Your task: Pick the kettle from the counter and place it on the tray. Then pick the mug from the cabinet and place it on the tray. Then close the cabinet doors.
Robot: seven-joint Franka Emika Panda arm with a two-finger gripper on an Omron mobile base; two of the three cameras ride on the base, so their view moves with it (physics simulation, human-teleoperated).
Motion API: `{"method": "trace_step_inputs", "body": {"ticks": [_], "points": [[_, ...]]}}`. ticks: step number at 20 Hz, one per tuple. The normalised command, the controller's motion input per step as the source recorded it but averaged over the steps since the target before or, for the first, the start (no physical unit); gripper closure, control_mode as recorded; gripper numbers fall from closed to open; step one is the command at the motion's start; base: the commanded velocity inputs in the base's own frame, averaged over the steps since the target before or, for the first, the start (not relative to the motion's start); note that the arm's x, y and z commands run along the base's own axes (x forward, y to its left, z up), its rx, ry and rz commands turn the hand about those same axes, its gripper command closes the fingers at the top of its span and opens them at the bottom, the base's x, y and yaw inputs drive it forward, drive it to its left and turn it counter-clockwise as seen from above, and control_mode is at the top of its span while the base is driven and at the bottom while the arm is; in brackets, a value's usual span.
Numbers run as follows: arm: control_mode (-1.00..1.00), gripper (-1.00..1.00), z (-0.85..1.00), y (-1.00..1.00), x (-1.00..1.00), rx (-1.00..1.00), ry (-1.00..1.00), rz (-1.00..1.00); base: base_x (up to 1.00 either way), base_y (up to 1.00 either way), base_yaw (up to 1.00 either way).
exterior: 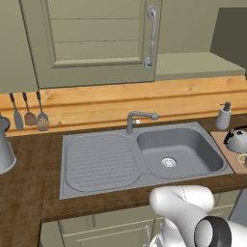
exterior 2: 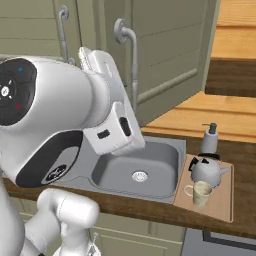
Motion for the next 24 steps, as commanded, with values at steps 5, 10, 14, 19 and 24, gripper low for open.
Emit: {"method": "trace_step_inputs", "body": {"ticks": [5,10,14,19,24], "points": [[-1.0,-1.0,-0.44,0.63,0.84,-0.03,0.18,0.18,0.0,0.0,0.0],[-1.0,-1.0,-0.46,0.5,0.99,-0.03,0.07,0.17,0.0,0.0,0.0],[-1.0,-1.0,-0.38,0.38,0.91,-0.01,-0.06,0.18,0.0,0.0,0.0],[-1.0,-1.0,-0.17,0.25,0.88,0.0,-0.13,0.17,0.0,0.0,0.0],[-1.0,-1.0,-0.04,0.23,0.89,0.0,-0.03,0.17,0.0,0.0,0.0]]}}
